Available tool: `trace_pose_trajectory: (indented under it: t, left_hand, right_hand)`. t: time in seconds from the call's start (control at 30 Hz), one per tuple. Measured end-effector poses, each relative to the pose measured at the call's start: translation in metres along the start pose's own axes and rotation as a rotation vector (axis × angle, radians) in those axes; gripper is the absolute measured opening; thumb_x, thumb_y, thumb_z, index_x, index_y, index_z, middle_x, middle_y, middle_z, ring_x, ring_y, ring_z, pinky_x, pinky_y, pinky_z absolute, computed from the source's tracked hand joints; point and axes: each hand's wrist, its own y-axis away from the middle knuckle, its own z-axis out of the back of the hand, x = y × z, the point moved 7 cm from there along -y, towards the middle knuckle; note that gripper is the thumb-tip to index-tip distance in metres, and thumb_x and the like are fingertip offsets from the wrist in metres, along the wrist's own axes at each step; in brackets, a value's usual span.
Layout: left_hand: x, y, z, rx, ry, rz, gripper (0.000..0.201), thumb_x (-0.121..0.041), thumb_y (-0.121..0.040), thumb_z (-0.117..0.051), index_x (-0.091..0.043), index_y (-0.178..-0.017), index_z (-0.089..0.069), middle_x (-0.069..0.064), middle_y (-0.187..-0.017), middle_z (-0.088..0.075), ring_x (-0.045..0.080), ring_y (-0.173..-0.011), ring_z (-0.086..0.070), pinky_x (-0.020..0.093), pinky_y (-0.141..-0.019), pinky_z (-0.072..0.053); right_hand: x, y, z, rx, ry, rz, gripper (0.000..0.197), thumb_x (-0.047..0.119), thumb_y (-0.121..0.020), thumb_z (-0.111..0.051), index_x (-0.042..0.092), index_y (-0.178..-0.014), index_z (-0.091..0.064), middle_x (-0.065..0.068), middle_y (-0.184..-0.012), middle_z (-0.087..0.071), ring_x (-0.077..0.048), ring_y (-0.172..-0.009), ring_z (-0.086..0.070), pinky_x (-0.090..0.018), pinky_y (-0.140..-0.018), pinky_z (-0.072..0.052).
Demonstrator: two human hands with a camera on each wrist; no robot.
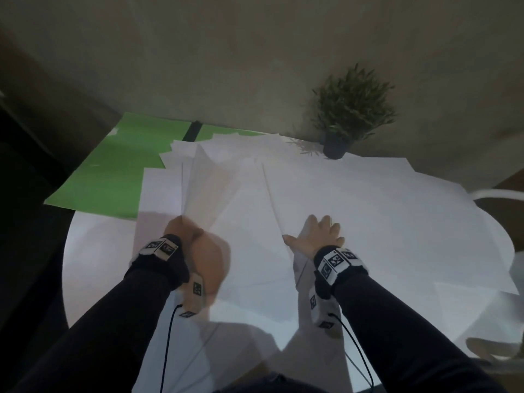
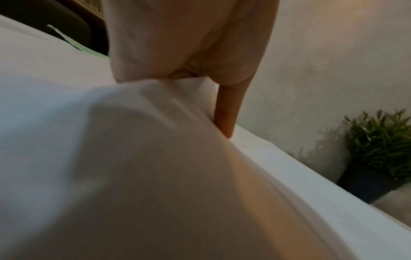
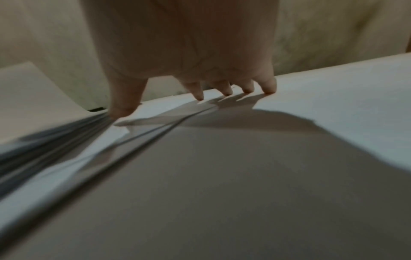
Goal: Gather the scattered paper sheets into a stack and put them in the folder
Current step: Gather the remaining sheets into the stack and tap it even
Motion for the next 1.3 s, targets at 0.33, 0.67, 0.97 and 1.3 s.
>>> trace_pose_trajectory:
  t: [0.33,0.67,0.97,1.3]
  left_hand:
    - [0.008,-0.002,0.002,0.076,0.232,0.096,0.043,-0.005,-0.077,-0.071,0.009,-0.115,-0.058,0.025,-0.116,-0.062,0.040,-0.107,-0.059,0.048,-0.098,-0.046]
    - [-0.004,-0.003,-0.033,0.197,0.213,0.074,0.035,-0.009,-0.070,-0.078,-0.001,-0.100,-0.061,0.022,-0.109,-0.066,0.039,-0.102,-0.062,0.050,-0.095,-0.049]
    - [0.003,0.003,-0.026,0.170,0.319,0.112,0.037,-0.007,-0.072,-0.076,0.000,-0.104,-0.060,0.021,-0.103,-0.065,0.038,-0.099,-0.062,0.049,-0.095,-0.049]
    - [0.011,0.007,-0.023,0.132,0.442,0.167,0.041,-0.001,-0.073,-0.073,0.003,-0.111,-0.059,0.017,-0.098,-0.065,0.038,-0.099,-0.061,0.050,-0.095,-0.049]
  right_hand:
    - [-0.049,-0.034,0.024,0.036,-0.042,-0.162,0.135,0.086,-0.035,-0.062,0.032,-0.146,-0.009,-0.005,-0.156,0.002,-0.043,-0.141,0.003,-0.065,-0.107,-0.019]
    - [-0.022,-0.013,0.027,-0.049,-0.062,-0.044,0.090,0.064,-0.065,-0.067,0.022,-0.138,-0.034,0.000,-0.143,-0.028,-0.031,-0.131,-0.026,-0.053,-0.102,-0.030]
    - [0.020,0.009,0.033,-0.190,-0.643,0.218,0.033,0.006,-0.078,-0.065,-0.001,-0.109,-0.057,-0.011,-0.102,-0.056,-0.027,-0.095,-0.053,-0.026,-0.075,-0.039]
    - [-0.002,-0.005,0.035,-0.121,-0.271,-0.087,0.084,0.034,-0.073,-0.072,0.016,-0.142,-0.028,-0.008,-0.146,-0.028,-0.036,-0.131,-0.029,-0.044,-0.106,-0.028]
